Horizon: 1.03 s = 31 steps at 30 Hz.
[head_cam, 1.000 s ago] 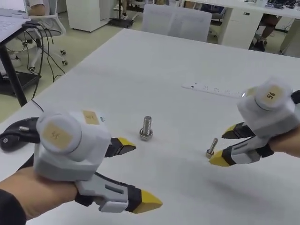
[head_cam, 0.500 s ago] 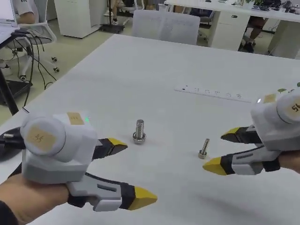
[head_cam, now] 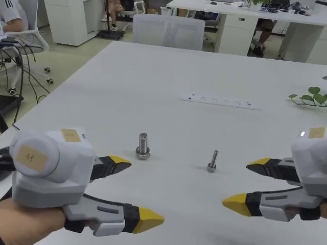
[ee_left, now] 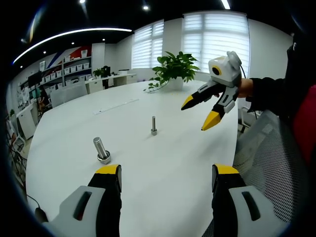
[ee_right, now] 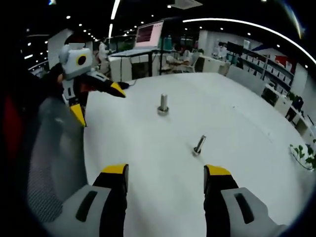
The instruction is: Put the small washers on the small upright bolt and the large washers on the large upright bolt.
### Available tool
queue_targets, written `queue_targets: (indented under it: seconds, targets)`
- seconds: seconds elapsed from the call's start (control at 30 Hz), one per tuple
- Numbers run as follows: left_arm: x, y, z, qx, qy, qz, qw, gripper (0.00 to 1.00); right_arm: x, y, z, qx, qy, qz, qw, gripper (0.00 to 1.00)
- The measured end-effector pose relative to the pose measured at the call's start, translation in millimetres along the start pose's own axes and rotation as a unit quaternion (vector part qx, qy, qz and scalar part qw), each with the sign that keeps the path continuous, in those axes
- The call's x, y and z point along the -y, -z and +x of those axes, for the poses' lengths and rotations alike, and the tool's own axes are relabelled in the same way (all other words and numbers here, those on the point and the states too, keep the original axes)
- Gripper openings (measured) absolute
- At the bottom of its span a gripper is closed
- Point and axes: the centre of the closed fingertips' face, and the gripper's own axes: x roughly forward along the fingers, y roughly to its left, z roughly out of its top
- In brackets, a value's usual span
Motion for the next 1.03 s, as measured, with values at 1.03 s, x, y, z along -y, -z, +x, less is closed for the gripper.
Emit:
queue_targets:
  seconds: [1.03]
  targets:
    - [-22.4,5.8,-6.1,-0.011,-0.061,-0.007,0.9981,0.77,-11.5,-5.6,1.6,0.075,0.038,0.03,0.996,0.75]
